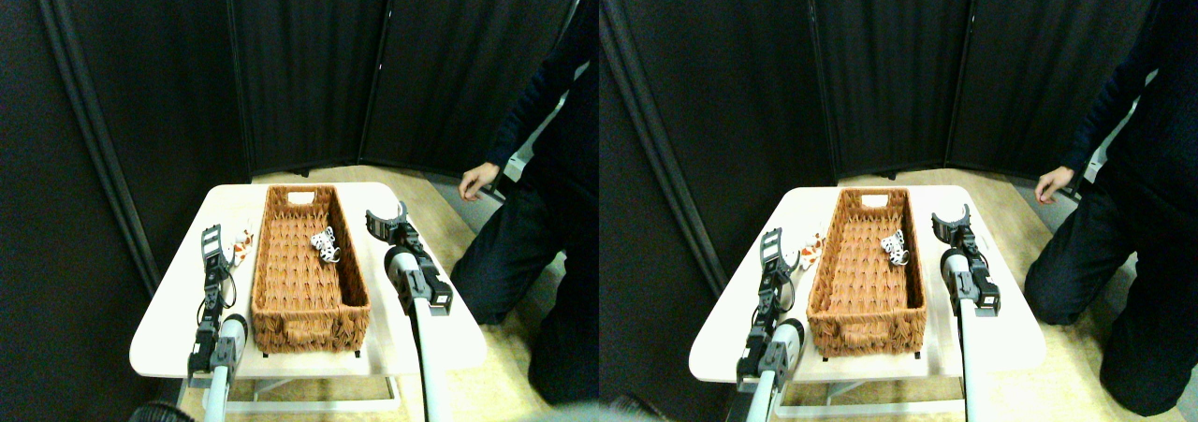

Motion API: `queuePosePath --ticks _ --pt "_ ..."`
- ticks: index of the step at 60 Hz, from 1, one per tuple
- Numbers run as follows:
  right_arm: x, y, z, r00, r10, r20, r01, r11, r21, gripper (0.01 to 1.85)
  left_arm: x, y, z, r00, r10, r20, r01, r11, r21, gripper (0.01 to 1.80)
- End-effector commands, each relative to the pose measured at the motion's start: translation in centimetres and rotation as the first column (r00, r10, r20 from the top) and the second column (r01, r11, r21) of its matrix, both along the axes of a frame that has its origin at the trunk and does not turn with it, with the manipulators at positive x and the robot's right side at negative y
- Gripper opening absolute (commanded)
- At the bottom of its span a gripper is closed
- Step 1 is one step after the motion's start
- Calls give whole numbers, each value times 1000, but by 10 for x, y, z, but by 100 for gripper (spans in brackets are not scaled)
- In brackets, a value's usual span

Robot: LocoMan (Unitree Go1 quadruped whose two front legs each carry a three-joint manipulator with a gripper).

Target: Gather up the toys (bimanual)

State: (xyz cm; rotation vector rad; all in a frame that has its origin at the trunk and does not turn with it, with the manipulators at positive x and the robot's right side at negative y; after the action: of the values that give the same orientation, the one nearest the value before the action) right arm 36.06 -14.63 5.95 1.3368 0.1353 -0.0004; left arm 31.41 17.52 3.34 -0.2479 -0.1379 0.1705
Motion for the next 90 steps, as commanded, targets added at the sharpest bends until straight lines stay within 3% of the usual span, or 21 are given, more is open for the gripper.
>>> queuePosePath --ticks 1,11,15,30,41,43,49,52,59,66,72,79,86,90 --pt "3 1 1 1000 -10 24 11 1000 -10 60 9 -4 17 998 0 62 3 999 -39 44" --pt "2 3 1 999 -29 23 29 999 -19 67 22 -1 12 999 30 35 -27 995 -95 41" --pt "4 1 0 999 -24 26 24 1000 -16 69 26 2 10 996 85 15 -81 985 -150 44" --pt "4 -1 -1 999 -20 41 22 999 -47 67 32 14 -5 986 164 17 -150 936 -317 47" --pt "3 0 -2 999 -17 31 18 999 -37 65 29 25 -16 974 226 36 -182 862 -473 42" --pt "2 1 -2 999 -22 32 23 999 -43 65 29 29 -19 969 245 34 -185 810 -557 35" --pt "1 5 -1 999 -49 19 50 997 -57 64 28 40 -26 966 258 28 -184 757 -627 26" --pt "0 6 -1 999 -48 22 50 997 -60 62 28 46 -29 966 258 25 -184 752 -633 28" --pt "2 7 -1 999 -46 25 48 996 -75 62 25 60 -35 967 256 9 -172 676 -717 30" --pt "2 9 -1 999 -39 26 42 995 -93 67 20 70 -35 979 202 -34 -164 671 -723 32" --pt "3 12 -1 999 -36 21 38 996 -86 69 21 76 -31 988 138 -69 -146 702 -697 32" --pt "3 15 -1 999 -36 7 37 997 -74 66 23 79 -25 989 57 -135 -134 727 -673 37" --pt "4 14 -2 1000 -26 9 26 996 -90 66 29 82 -22 979 -38 -202 -114 719 -686 35" --pt "4 14 -2 999 -34 5 34 995 -91 64 32 83 -20 973 -79 -215 -95 714 -693 35"
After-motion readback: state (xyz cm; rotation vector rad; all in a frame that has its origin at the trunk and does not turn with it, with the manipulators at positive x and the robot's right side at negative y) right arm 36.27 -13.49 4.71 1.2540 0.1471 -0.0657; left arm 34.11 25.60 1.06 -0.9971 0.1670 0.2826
